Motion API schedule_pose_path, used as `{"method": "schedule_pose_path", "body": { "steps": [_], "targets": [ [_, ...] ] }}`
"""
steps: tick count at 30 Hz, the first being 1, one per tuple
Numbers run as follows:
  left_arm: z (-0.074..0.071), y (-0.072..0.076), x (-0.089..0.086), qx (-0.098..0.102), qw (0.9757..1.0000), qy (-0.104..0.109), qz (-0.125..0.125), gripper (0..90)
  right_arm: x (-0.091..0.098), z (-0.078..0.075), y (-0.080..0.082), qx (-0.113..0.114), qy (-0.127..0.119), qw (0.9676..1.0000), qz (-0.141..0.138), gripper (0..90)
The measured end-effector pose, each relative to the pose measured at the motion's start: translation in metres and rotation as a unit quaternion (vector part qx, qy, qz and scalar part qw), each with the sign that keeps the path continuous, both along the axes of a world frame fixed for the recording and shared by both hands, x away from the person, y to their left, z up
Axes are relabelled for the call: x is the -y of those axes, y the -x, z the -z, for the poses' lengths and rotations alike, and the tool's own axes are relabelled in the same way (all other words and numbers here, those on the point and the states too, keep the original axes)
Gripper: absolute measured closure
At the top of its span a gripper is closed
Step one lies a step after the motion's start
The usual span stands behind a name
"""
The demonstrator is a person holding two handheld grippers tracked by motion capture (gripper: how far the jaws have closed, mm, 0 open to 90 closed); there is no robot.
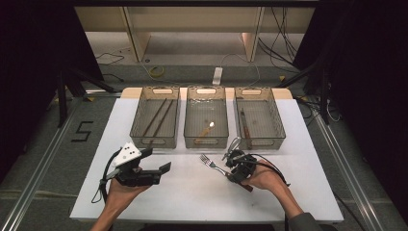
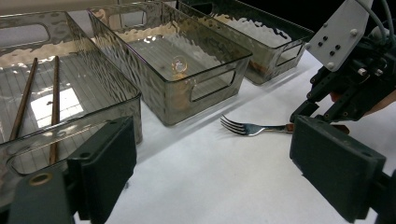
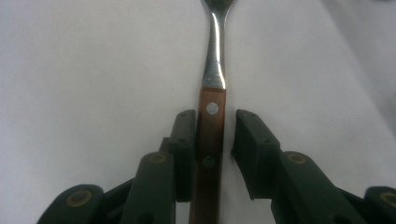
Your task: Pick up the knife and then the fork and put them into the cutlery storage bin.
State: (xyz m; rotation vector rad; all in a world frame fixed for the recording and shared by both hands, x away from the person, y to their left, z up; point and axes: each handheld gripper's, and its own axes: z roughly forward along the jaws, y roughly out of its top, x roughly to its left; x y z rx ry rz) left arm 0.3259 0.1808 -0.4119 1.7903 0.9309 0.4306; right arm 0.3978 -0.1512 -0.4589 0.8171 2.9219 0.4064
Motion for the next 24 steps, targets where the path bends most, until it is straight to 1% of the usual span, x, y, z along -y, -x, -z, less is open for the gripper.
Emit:
{"method": "schedule_pose_path", "body": {
  "steps": [4, 10, 12, 24],
  "targets": [
    [0.0001, 0.0, 0.0003, 0.0, 1.0, -0.001, 0.0, 14.3, -0.0009, -0.0003, 0.0008, -0.003, 0.0, 1.0, 0.004, 71.2],
    [0.0003, 0.0001, 0.0007, 0.0, 1.0, 0.0, 0.0, 14.3, -0.0011, -0.0002, 0.0003, -0.006, 0.002, 1.0, -0.001, 74.7],
    [0.0003, 0.0, 0.0007, -0.001, 1.0, 0.0, 0.001, 14.3, -0.0015, -0.0004, 0.0001, -0.008, 0.003, 1.0, 0.001, 75.6],
    [0.0005, 0.0001, 0.0012, -0.001, 1.0, 0.0, 0.002, 14.3, -0.0015, -0.0007, -0.0005, -0.011, 0.002, 0.9999, 0.001, 77.2]
  ]
}}
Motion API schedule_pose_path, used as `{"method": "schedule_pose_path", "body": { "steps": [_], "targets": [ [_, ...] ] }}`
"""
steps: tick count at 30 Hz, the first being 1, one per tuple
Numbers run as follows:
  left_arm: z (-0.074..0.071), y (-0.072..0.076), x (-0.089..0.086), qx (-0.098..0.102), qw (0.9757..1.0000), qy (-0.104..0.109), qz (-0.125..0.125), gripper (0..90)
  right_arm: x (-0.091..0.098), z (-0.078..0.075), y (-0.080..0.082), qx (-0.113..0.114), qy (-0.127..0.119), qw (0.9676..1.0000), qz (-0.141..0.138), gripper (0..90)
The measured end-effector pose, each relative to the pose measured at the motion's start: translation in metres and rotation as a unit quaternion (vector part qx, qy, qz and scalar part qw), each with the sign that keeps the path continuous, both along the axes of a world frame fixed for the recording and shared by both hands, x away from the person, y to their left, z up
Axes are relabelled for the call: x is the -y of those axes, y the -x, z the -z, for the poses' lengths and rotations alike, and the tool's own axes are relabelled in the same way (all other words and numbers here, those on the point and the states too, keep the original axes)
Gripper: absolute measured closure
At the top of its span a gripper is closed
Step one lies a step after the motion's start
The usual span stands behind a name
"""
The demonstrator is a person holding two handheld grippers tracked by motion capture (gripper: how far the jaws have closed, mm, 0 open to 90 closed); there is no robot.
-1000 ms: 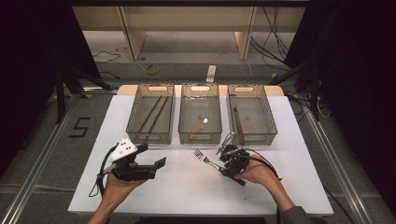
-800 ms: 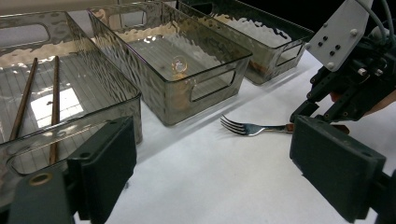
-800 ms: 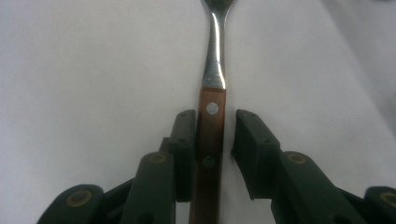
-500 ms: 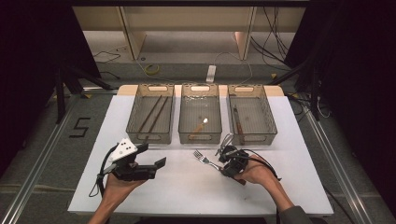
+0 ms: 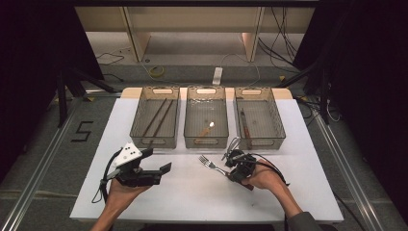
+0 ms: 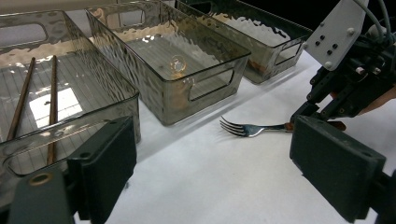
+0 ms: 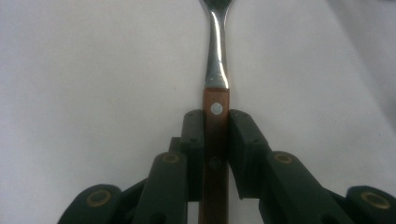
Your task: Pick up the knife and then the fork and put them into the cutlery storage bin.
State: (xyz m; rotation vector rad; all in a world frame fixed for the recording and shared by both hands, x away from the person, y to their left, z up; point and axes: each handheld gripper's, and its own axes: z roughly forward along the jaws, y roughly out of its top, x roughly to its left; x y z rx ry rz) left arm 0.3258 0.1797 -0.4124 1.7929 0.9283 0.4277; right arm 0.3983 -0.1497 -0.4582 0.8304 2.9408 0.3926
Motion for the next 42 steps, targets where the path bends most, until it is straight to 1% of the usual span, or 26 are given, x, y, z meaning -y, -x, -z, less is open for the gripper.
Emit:
{"method": "schedule_pose_path", "body": {
  "steps": [1, 2, 5, 7, 9, 13, 17, 19, 21, 22, 23, 24, 26, 31, 33, 36, 38, 39, 41, 42],
  "targets": [
    [0.0, 0.0, 0.0, 0.0, 1.0, 0.0, 0.0, 14.3, 0.0, 0.0, 0.0, 0.0, -0.002, 1.0, 0.003, 77.3],
    [0.0, 0.0, 0.0, 0.0, 1.0, 0.0, 0.0, 14.3, 0.0, 0.0, 0.0, 0.003, 0.001, 1.0, -0.006, 77.3],
    [0.0, 0.0, 0.0, 0.0, 1.0, 0.001, 0.0, 14.3, 0.0, 0.0, 0.0, 0.005, -0.001, 1.0, -0.006, 77.3],
    [0.0, 0.0, 0.0, 0.0, 1.0, 0.001, 0.0, 14.3, 0.001, 0.0, 0.0, 0.002, -0.003, 1.0, -0.003, 77.3],
    [0.0, 0.0, 0.0, 0.0, 1.0, 0.001, 0.0, 14.3, 0.002, -0.001, 0.0, 0.004, -0.003, 0.9999, -0.01, 77.4],
    [0.0, 0.0, 0.0, 0.0, 1.0, 0.001, 0.0, 14.3, 0.002, -0.001, 0.0, 0.008, -0.005, 0.9999, -0.007, 77.4],
    [0.0, 0.0, -0.001, 0.0, 1.0, 0.001, -0.001, 14.3, 0.005, -0.004, 0.0, 0.01, -0.013, 0.9998, -0.006, 77.4],
    [0.0, 0.0, -0.001, 0.0, 1.0, 0.001, -0.001, 14.3, 0.006, -0.006, -0.001, 0.016, -0.019, 0.9997, -0.004, 77.4],
    [0.0, 0.0, 0.0, 0.0, 1.0, 0.001, -0.001, 14.3, 0.006, -0.008, 0.001, 0.013, -0.023, 0.9996, 0.007, 77.4],
    [-0.001, 0.0, 0.0, 0.0, 1.0, 0.002, -0.001, 14.3, 0.007, -0.008, 0.0, 0.017, -0.026, 0.9995, -0.001, 77.4],
    [-0.001, 0.0, 0.0, 0.0, 1.0, 0.002, -0.001, 14.3, 0.007, -0.008, 0.0, 0.017, -0.026, 0.9995, -0.001, 77.4],
    [0.0, 0.0, -0.001, 0.0, 1.0, 0.002, -0.001, 14.3, 0.008, -0.011, 0.001, 0.015, -0.031, 0.9994, 0.008, 77.4],
    [0.0, 0.0, -0.001, 0.001, 1.0, 0.001, -0.001, 14.3, 0.009, -0.013, 0.001, 0.018, -0.037, 0.9991, 0.01, 77.4],
    [-0.001, 0.0, -0.001, 0.001, 1.0, 0.001, -0.001, 14.3, 0.012, -0.016, 0.001, 0.016, -0.046, 0.9988, 0.01, 77.4],
    [-0.001, 0.0, -0.001, 0.001, 1.0, 0.001, -0.001, 14.3, 0.015, -0.019, 0.0, 0.019, -0.056, 0.9982, 0.009, 77.4],
    [-0.001, 0.0, -0.001, 0.002, 1.0, 0.003, -0.001, 14.3, 0.018, -0.023, 0.0, 0.024, -0.061, 0.9978, 0.011, 77.4],
    [-0.001, 0.0, -0.002, 0.002, 1.0, 0.003, -0.002, 14.3, 0.024, -0.031, -0.001, 0.03, -0.08, 0.9962, 0.016, 77.4],
    [-0.001, 0.0, -0.002, 0.002, 1.0, 0.003, -0.002, 14.3, 0.024, -0.031, -0.001, 0.03, -0.08, 0.9962, 0.016, 77.4],
    [-0.001, 0.0, -0.001, 0.003, 1.0, 0.005, -0.003, 14.3, 0.029, -0.036, -0.003, 0.035, -0.091, 0.995, 0.022, 77.4],
    [0.0, 0.0, -0.001, 0.003, 1.0, 0.005, -0.004, 14.3, 0.035, -0.042, -0.004, 0.044, -0.097, 0.994, 0.027, 77.4]
  ]
}}
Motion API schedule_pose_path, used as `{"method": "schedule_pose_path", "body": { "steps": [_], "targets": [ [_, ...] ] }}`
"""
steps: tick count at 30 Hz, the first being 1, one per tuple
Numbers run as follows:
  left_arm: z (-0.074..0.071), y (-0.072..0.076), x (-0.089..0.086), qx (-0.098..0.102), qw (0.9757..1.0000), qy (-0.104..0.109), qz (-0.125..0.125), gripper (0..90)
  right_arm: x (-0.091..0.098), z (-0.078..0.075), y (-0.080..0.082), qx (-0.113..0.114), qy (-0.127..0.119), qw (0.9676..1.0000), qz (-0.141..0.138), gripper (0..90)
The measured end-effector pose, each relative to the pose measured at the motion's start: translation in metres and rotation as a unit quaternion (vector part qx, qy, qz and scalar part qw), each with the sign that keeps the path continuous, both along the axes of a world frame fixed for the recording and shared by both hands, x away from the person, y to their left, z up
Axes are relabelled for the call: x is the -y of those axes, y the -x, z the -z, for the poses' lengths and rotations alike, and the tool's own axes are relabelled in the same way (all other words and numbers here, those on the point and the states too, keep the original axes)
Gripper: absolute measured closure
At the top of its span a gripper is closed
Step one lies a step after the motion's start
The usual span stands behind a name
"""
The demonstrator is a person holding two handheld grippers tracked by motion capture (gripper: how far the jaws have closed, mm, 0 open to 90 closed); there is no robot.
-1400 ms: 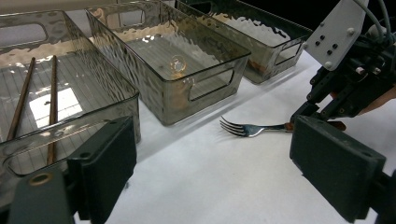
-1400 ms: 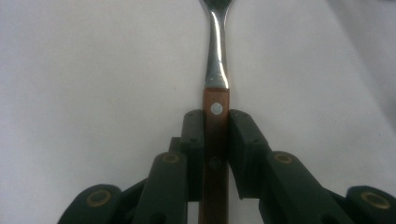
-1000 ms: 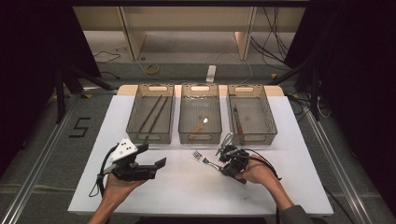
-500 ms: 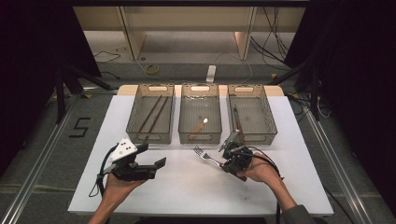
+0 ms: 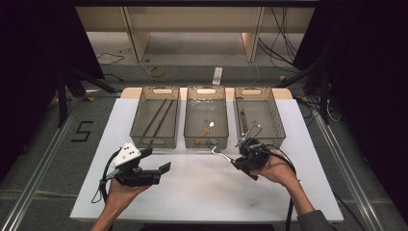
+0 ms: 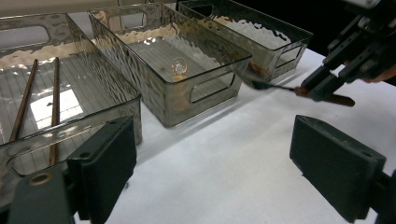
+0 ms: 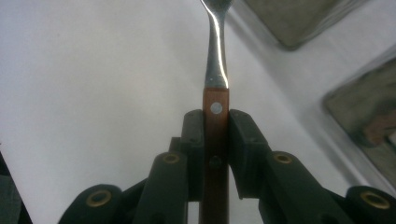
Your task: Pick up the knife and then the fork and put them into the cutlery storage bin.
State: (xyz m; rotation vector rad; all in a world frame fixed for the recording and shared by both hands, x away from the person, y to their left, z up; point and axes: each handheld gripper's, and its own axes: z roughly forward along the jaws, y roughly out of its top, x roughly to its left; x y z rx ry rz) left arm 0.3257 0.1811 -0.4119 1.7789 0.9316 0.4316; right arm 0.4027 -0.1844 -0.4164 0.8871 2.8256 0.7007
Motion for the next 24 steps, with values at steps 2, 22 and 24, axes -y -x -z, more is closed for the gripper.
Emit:
{"method": "schedule_pose_path", "body": {
  "steps": [2, 22, 24],
  "targets": [
    [0.0, 0.0, 0.0, 0.0, 1.0, 0.001, 0.0, 14.3, 0.004, -0.004, -0.001, 0.005, -0.005, 0.9999, 0.009, 77.4],
    [0.0, 0.0, -0.001, -0.001, 1.0, 0.003, -0.001, 14.1, 0.032, -0.044, -0.058, 0.054, -0.069, 0.991, 0.101, 77.4],
    [0.0, 0.0, -0.001, -0.001, 1.0, 0.002, -0.001, 14.2, 0.035, -0.046, -0.067, 0.056, -0.07, 0.9889, 0.118, 77.4]
  ]
}}
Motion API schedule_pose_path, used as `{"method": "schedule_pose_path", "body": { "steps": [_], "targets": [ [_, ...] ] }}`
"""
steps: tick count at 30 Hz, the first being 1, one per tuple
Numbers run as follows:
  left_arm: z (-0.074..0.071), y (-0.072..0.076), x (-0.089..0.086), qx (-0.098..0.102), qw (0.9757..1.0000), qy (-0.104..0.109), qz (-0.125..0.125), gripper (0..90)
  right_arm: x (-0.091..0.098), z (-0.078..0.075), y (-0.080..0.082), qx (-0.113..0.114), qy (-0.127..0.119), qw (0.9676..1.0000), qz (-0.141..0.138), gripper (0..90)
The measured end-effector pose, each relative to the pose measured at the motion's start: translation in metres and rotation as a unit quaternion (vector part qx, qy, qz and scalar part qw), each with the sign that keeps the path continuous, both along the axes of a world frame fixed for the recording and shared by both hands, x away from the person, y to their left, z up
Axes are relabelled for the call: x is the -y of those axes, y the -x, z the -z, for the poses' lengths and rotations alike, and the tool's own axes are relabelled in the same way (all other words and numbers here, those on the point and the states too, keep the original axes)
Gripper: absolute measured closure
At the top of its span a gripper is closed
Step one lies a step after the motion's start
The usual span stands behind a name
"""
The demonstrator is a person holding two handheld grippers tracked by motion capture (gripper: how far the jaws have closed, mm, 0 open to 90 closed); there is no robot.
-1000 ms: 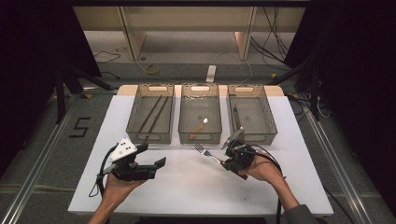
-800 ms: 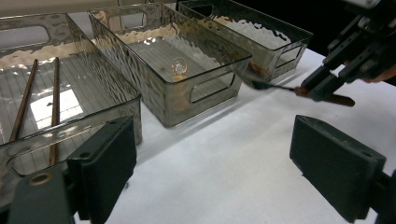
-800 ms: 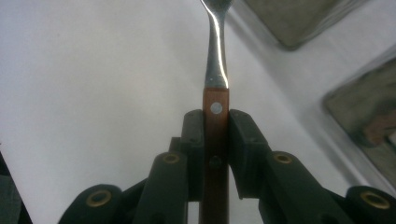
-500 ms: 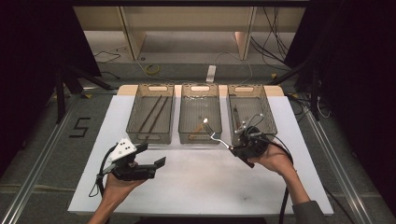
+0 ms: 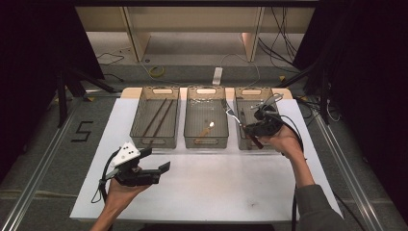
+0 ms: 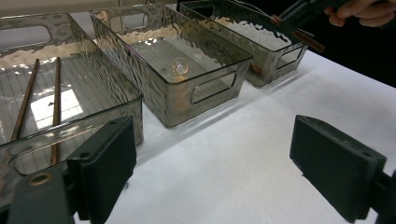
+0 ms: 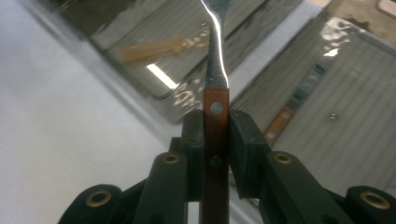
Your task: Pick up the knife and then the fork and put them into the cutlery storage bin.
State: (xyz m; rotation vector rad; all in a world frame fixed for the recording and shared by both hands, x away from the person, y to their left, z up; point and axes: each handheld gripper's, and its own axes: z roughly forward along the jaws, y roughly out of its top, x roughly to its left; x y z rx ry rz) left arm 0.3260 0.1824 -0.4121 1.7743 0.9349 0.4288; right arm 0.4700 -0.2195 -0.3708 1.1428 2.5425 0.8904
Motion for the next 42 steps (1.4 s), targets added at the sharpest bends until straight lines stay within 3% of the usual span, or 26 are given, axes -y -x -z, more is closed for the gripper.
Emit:
{"method": "schedule_pose_path", "body": {
  "steps": [5, 15, 21, 29, 32, 39, 40, 42],
  "targets": [
    [0.0, 0.0, 0.0, 0.0, 1.0, 0.001, 0.0, 14.2, 0.005, -0.001, -0.017, 0.002, 0.004, 0.9993, 0.038, 77.3],
    [0.0, 0.001, 0.0, 0.0, 1.0, 0.002, 0.001, 14.2, 0.011, -0.002, -0.037, -0.002, 0.006, 0.9961, 0.088, 77.4],
    [0.0, 0.001, 0.001, 0.0, 1.0, 0.002, 0.001, 14.2, 0.014, 0.005, -0.049, -0.009, 0.003, 0.992, 0.126, 77.3],
    [-0.001, 0.001, 0.001, 0.001, 1.0, 0.001, 0.002, 14.2, 0.016, 0.01, -0.054, -0.011, -0.005, 0.9886, 0.15, 77.2],
    [-0.001, 0.001, 0.001, 0.001, 1.0, 0.001, 0.002, 14.2, 0.016, 0.016, -0.057, -0.021, -0.001, 0.9861, 0.165, 77.2],
    [0.0, 0.001, 0.001, 0.0, 1.0, 0.002, 0.002, 14.2, 0.015, 0.027, -0.058, -0.032, -0.001, 0.9835, 0.178, 75.9],
    [0.0, 0.001, 0.001, 0.001, 1.0, 0.001, 0.002, 14.2, 0.015, 0.029, -0.058, -0.036, -0.003, 0.9834, 0.178, 68.7],
    [0.0, 0.001, 0.001, 0.0, 1.0, 0.001, 0.002, 14.2, 0.015, 0.029, -0.058, -0.045, -0.011, 0.9842, 0.171, 63.2]
  ]
}}
